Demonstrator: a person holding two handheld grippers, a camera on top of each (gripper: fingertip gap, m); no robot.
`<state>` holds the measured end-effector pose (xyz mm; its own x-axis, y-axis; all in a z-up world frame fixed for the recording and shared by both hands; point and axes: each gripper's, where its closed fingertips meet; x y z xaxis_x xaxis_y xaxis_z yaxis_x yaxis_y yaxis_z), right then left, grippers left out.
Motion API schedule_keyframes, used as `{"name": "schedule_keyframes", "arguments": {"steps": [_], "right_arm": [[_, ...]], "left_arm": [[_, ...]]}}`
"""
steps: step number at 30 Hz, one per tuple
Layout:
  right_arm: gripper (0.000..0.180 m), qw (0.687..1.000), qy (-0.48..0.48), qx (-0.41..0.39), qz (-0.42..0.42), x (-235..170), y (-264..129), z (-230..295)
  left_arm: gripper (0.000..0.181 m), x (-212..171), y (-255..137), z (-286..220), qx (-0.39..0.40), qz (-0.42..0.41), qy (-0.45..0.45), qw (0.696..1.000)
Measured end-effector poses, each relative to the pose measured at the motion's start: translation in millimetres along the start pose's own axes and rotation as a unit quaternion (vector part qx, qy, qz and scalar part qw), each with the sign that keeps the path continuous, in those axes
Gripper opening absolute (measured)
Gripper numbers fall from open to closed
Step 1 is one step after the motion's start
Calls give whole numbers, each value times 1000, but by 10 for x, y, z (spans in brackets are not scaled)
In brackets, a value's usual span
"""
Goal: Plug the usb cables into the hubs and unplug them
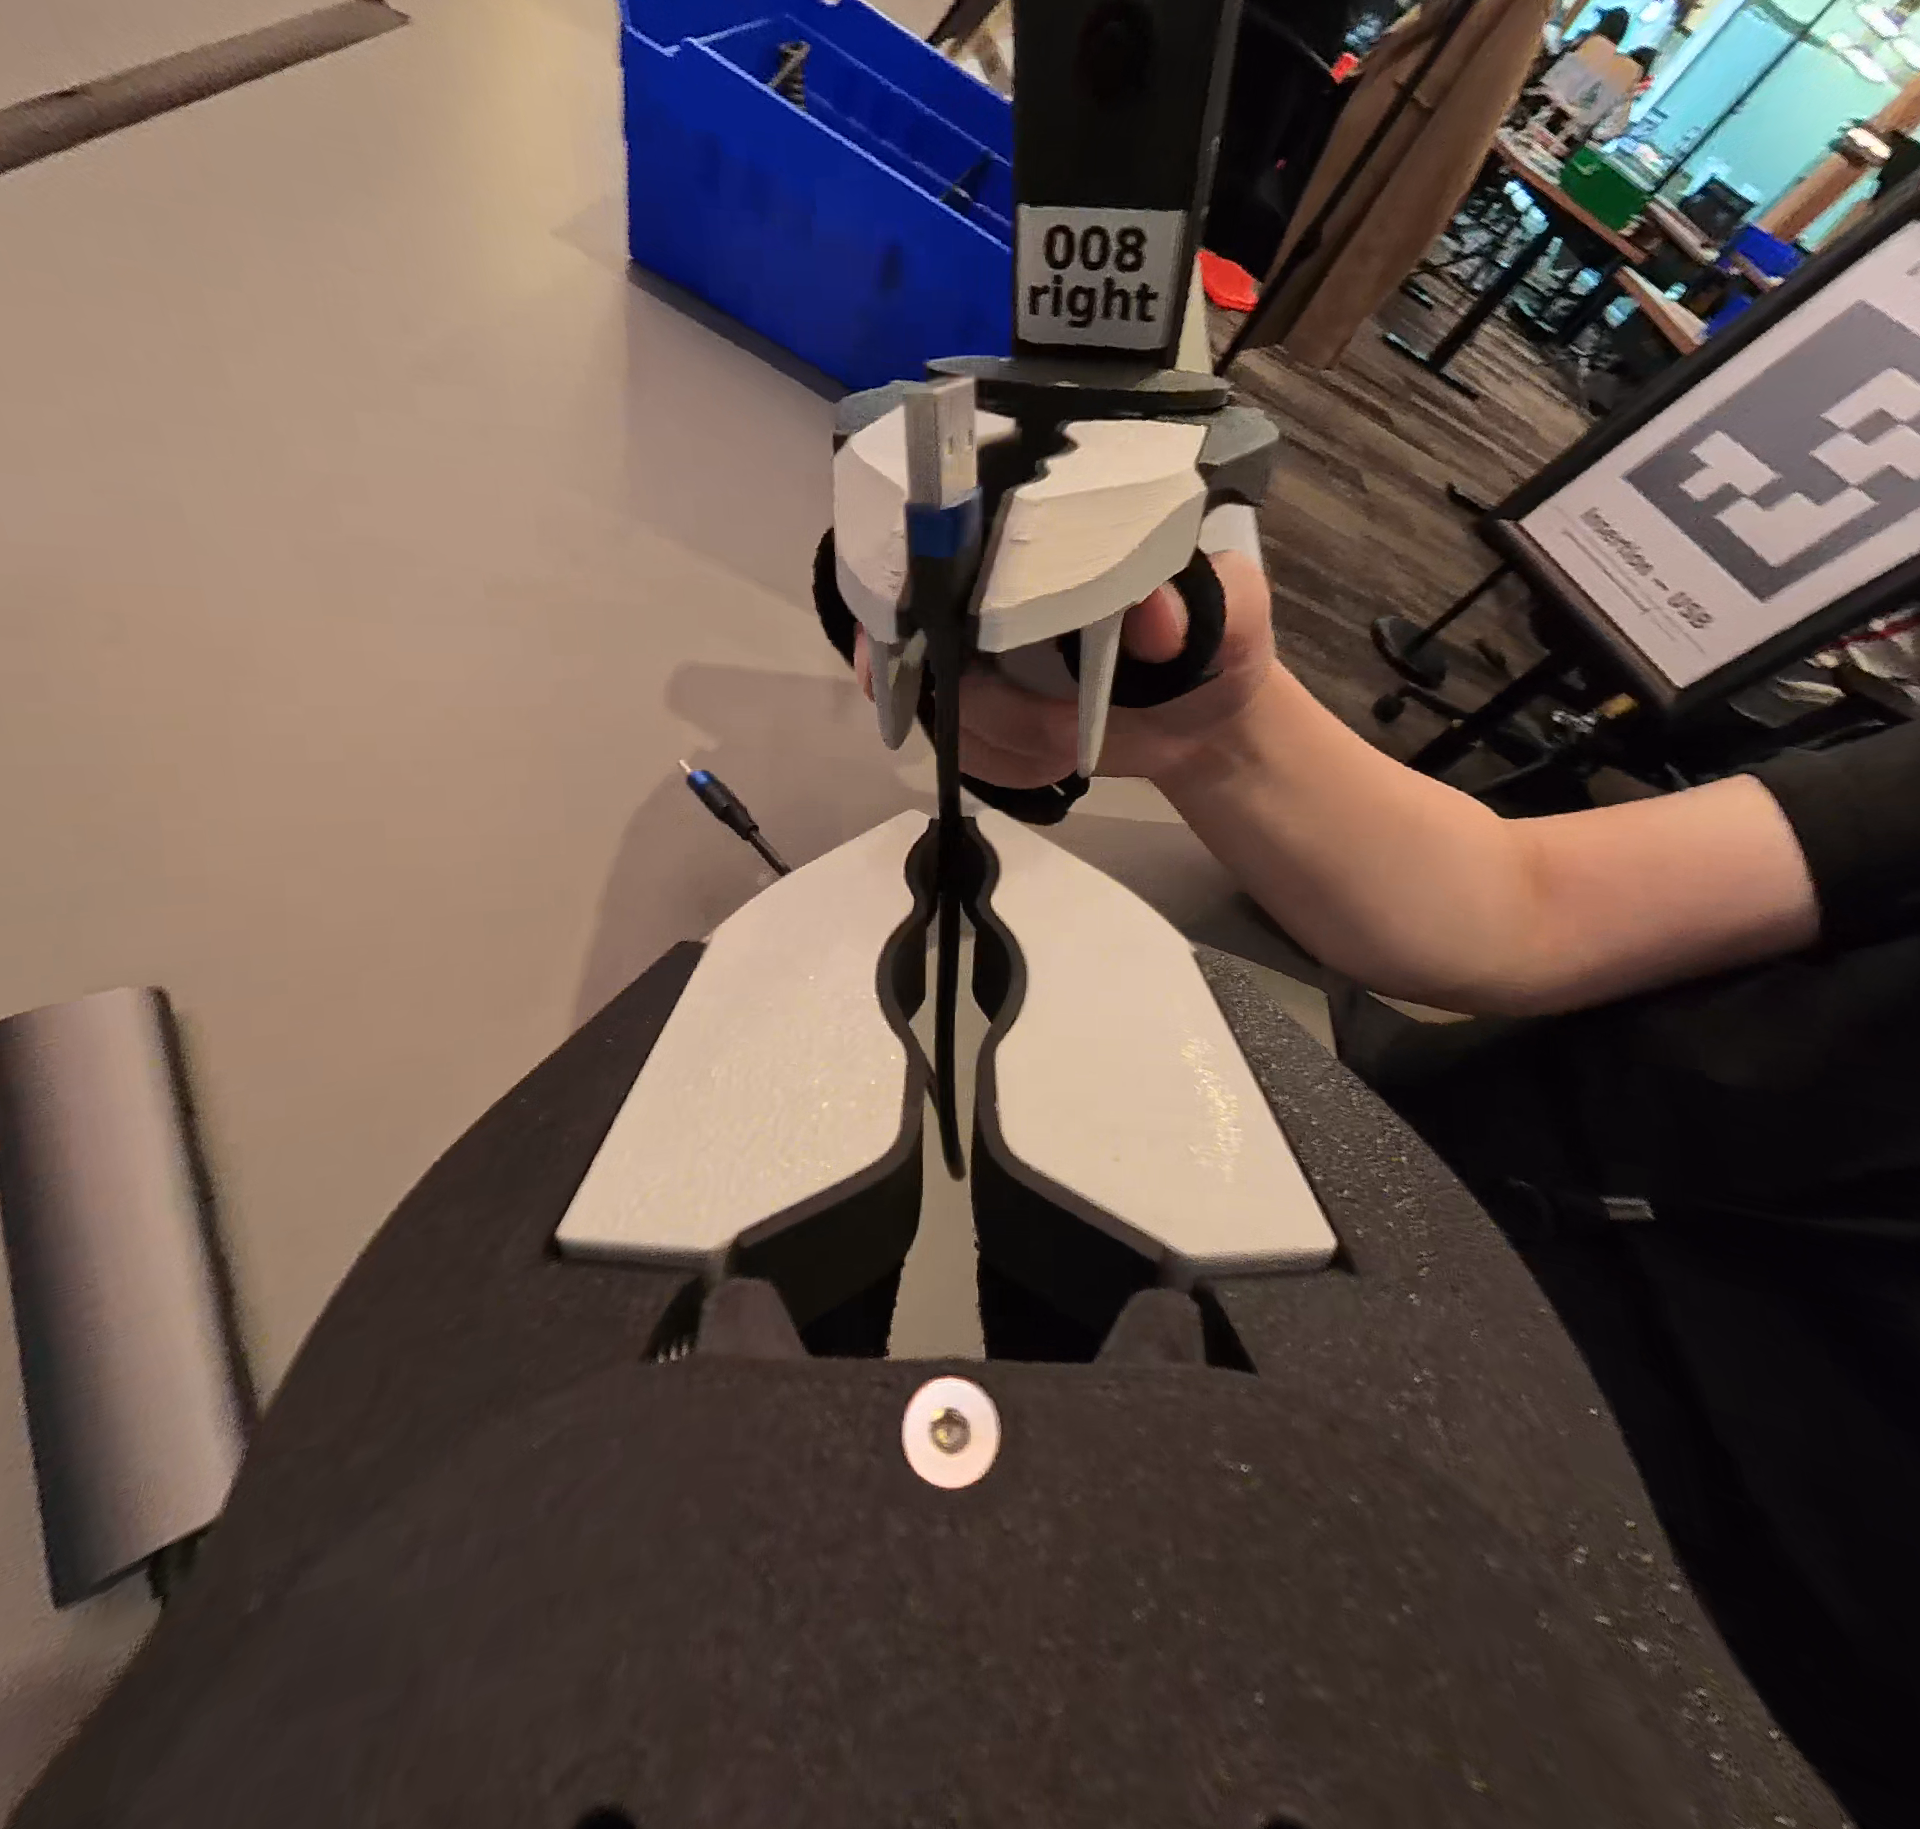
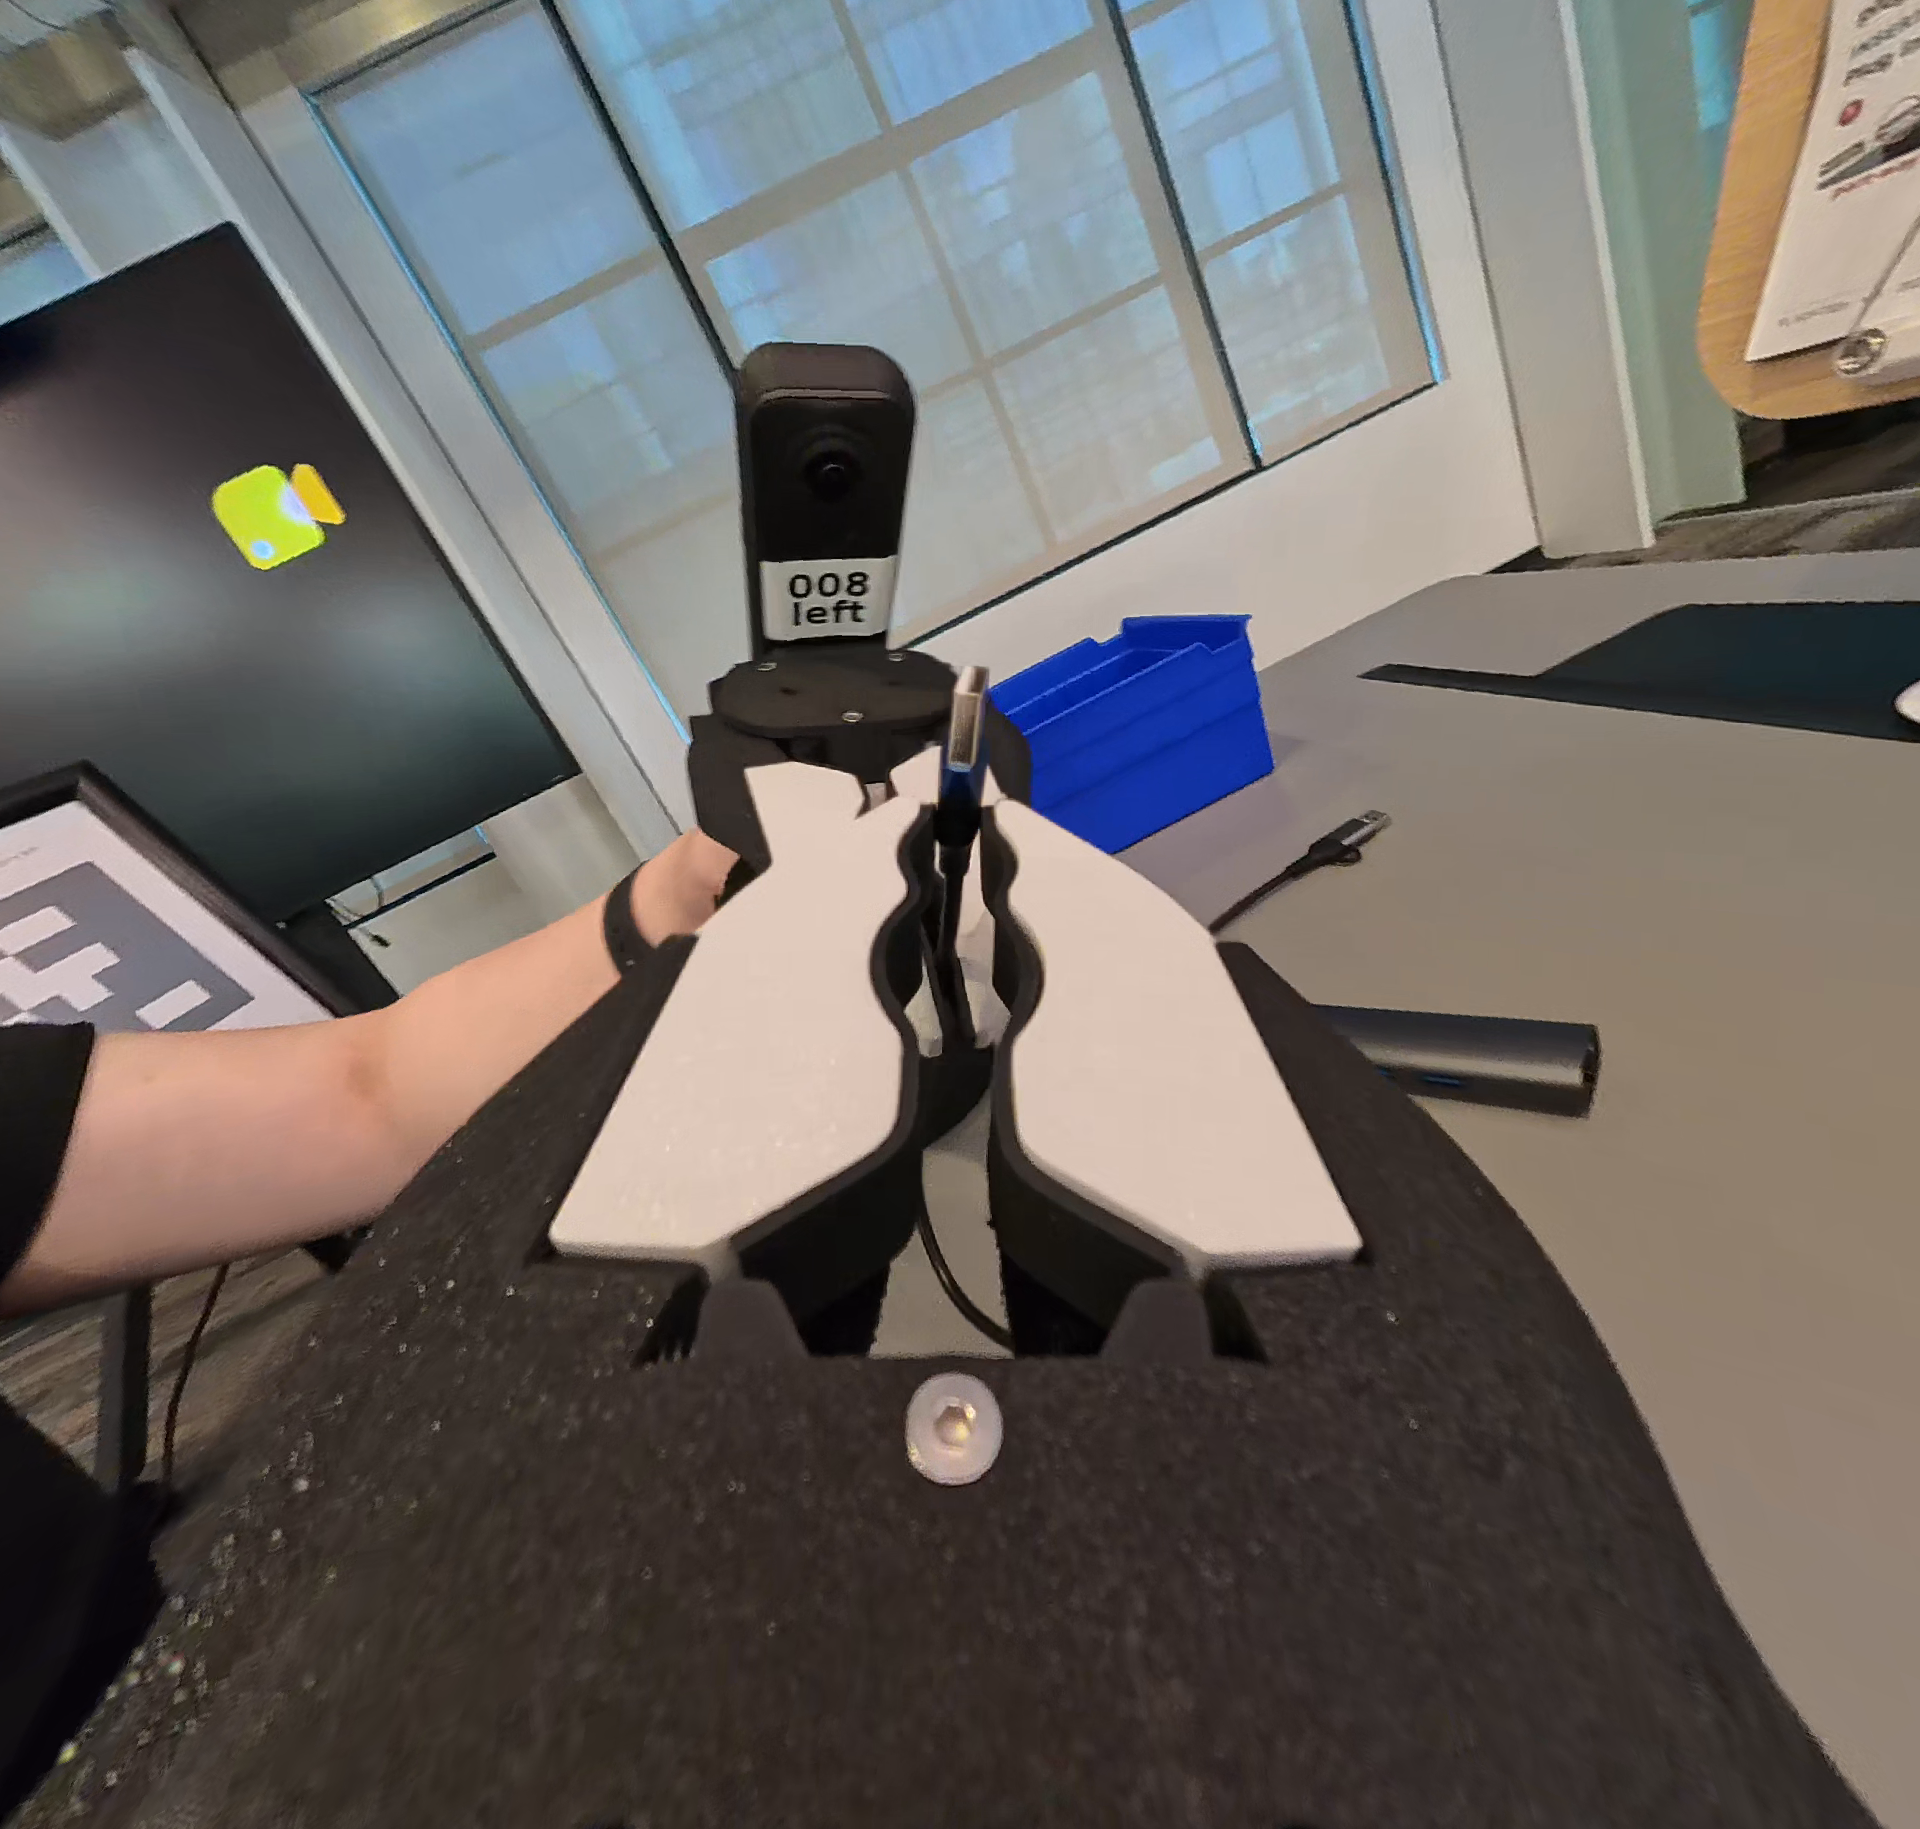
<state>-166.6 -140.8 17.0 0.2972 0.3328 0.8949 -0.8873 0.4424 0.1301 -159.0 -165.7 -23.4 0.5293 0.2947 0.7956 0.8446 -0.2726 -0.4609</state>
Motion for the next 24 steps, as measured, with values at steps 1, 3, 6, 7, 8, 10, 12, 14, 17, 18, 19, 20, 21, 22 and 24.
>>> {"name": "schedule_keyframes", "arguments": {"steps": [1,3,6,7,8,10,12,14,17,18,19,20,21,22,24], "right_arm": [[7,1000,0,-14,-2,5,1,-35],[10,999,0,-45,-10,32,-4,-101],[23,989,-27,-144,-15,72,-77,-292],[24,983,-44,-178,-13,85,-111,-337],[27,975,-63,-215,-13,104,-147,-379],[31,960,-98,-262,-10,130,-171,-389],[38,950,-112,-290,-4,132,-140,-374],[42,943,-106,-316,7,94,-88,-389],[41,921,-121,-369,24,58,-32,-442],[41,914,-135,-381,24,74,-12,-432],[41,909,-146,-389,23,94,13,-410],[39,907,-154,-392,24,107,44,-385],[39,904,-159,-396,27,114,73,-374],[38,901,-163,-402,32,112,95,-377],[30,894,-165,-414,37,121,99,-408]], "left_arm": [[2,1,-3,34,15,-1,-2,1000],[2,21,-19,117,55,-7,-5,998],[2,83,-56,244,122,-39,-21,991],[2,96,-76,294,148,-49,-30,987],[2,105,-100,347,175,-60,-38,982],[2,110,-126,415,214,-76,-50,973],[2,101,-123,460,241,-83,-58,965],[2,97,-121,505,267,-86,-60,958],[2,122,-121,541,293,-97,-65,949],[2,131,-121,549,300,-101,-68,946],[2,136,-122,561,309,-103,-68,943],[2,140,-121,571,318,-104,-67,940],[2,144,-117,577,326,-106,-64,937],[2,146,-110,578,333,-107,-62,935],[2,149,-114,592,348,-110,-61,929]]}}
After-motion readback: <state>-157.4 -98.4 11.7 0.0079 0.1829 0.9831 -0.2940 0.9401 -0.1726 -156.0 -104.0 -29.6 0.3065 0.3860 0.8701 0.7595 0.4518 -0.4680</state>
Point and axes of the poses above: each gripper's, where its closed fingertips meet, y out along the fingers, x out of its top, z = x × y across the jaws, and after that the axes turned 5 degrees about z, right-handed
